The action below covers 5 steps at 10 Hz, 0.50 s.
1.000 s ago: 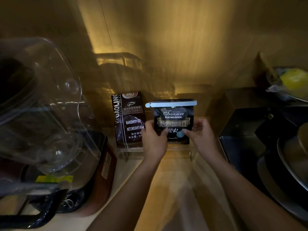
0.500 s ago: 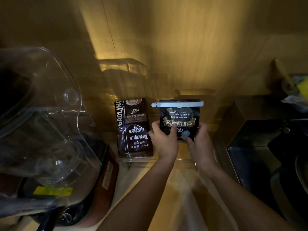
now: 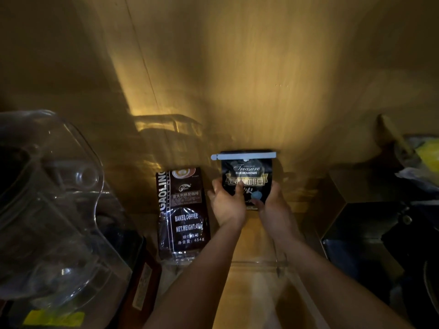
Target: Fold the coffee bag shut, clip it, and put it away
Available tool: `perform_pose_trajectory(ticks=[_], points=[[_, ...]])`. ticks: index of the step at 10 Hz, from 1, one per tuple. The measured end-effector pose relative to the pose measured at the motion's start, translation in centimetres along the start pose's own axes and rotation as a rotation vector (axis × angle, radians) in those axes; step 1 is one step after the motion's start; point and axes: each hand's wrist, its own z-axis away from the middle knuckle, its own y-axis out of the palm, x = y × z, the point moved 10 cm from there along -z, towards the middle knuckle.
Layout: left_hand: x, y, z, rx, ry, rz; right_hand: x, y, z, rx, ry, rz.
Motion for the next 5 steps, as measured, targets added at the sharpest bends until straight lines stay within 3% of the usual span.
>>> perform_pose_trajectory(ticks=[3,4,5], points=[[-0.5,-1.0,0.8,-0.037,-0.028,0.033,-0.6,-0.1,0.6,0.026,0.092,0.202],[-2.4,-2.6,1.6,-0.113,0.059,0.05,0.3,-2.2,0.4,0.002,0.085,0.246],[-6.9,-4.7,2.9,-0.169,0.3,0.039,3.3,-4.9,-0.5,-0.026,-0.052,0.199]])
